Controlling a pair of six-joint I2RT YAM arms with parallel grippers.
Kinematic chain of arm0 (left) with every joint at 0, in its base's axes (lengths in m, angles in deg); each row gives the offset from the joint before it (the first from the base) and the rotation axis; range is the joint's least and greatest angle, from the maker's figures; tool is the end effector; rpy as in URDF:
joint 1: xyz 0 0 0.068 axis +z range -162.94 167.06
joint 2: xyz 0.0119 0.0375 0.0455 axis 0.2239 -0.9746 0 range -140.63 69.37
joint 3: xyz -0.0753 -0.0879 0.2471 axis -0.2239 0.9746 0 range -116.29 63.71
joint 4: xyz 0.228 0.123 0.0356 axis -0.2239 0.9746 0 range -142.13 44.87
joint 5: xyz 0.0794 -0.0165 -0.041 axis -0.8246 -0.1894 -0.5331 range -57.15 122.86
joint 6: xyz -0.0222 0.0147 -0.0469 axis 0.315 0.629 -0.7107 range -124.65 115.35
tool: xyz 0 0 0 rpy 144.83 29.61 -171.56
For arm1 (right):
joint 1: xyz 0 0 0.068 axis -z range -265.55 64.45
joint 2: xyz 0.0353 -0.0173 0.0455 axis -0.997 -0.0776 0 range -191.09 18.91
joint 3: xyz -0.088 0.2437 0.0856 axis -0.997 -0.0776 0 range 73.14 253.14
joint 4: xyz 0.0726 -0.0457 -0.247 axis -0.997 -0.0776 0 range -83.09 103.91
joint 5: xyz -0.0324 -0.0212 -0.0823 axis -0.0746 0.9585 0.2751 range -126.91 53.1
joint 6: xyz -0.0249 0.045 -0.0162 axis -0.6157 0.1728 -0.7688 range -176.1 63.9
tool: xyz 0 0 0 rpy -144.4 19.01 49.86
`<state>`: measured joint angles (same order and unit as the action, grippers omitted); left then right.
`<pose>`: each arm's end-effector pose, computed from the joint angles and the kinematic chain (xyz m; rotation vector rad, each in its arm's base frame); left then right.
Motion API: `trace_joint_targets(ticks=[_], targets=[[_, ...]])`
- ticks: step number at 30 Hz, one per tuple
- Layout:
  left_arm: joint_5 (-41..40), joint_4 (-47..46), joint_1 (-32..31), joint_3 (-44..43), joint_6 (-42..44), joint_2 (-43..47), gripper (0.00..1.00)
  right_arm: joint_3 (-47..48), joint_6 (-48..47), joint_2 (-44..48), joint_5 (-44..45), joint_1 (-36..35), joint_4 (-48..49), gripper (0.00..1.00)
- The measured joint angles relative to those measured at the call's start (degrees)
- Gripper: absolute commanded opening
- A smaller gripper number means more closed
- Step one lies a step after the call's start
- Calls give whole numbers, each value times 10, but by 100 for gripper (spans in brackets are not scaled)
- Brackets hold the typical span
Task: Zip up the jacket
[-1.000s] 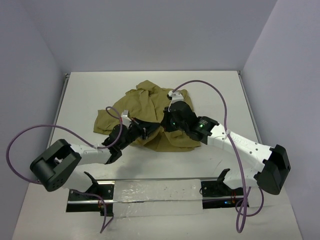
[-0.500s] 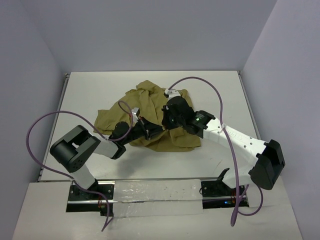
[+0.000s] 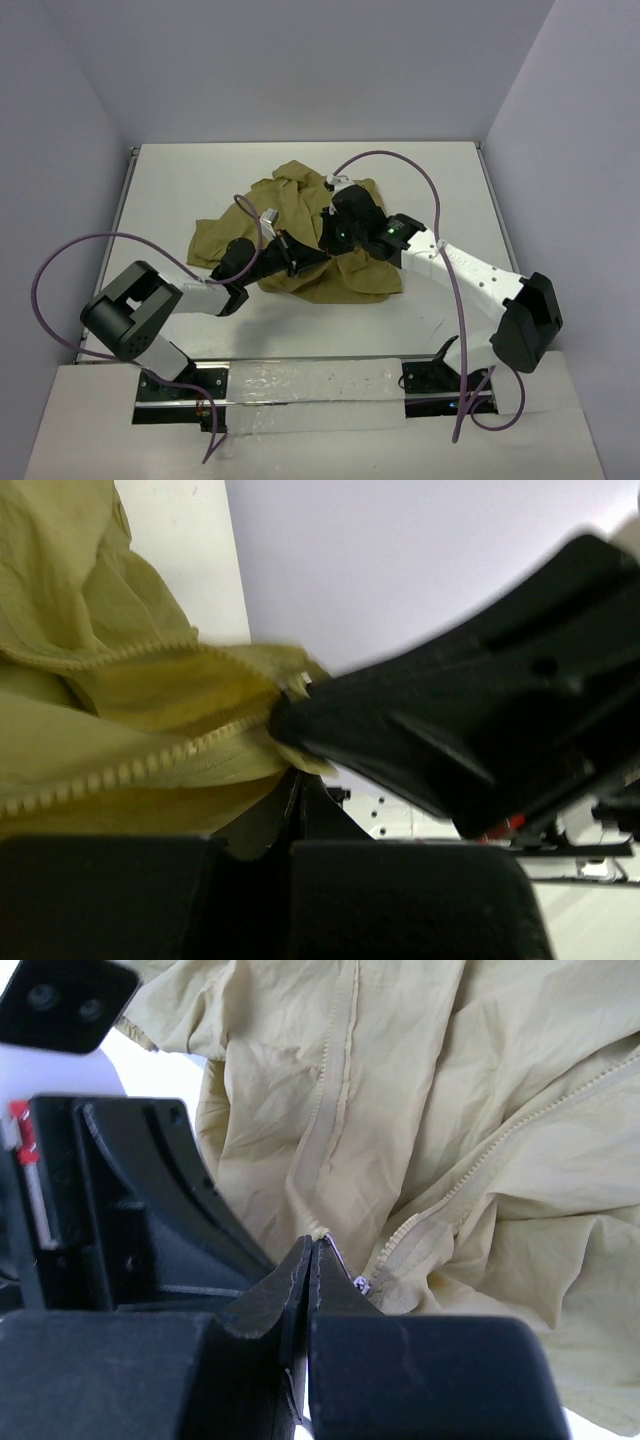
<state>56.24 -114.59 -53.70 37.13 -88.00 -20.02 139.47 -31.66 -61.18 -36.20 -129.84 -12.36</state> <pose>0.2098 -0.1995 0.1863 -0.3335 1.9576 -1.8965 0.2228 0.2166 0.3031 -0.3977 2.3120 0.6050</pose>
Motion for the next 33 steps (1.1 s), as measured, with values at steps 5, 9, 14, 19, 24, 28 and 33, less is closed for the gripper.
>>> trace_joint_targets(ticks=[5, 9, 14, 19, 24, 28, 33], targets=[[28, 41, -2, -6, 36, 37, 0, 2, 1, -29, -22, 24, 2, 0], [43, 90, -4, -25, 82, 80, 0, 2, 2, -59, -38, 34, 3, 0], [46, 150, -4, -40, 130, 113, 0, 1, 3, -66, -54, 36, 8, 0], [35, 195, -4, -39, 152, 136, 0, -1, 11, -66, -65, 37, 22, 0], [-15, 231, -6, -21, 147, 172, 22, -10, 17, -63, -70, 37, 34, 0], [-86, 266, -23, -2, 123, 210, 58, -16, 21, -58, -73, 37, 38, 0], [-166, 288, -49, 19, 70, 237, 69, -19, 27, -53, -74, 37, 42, 0]])
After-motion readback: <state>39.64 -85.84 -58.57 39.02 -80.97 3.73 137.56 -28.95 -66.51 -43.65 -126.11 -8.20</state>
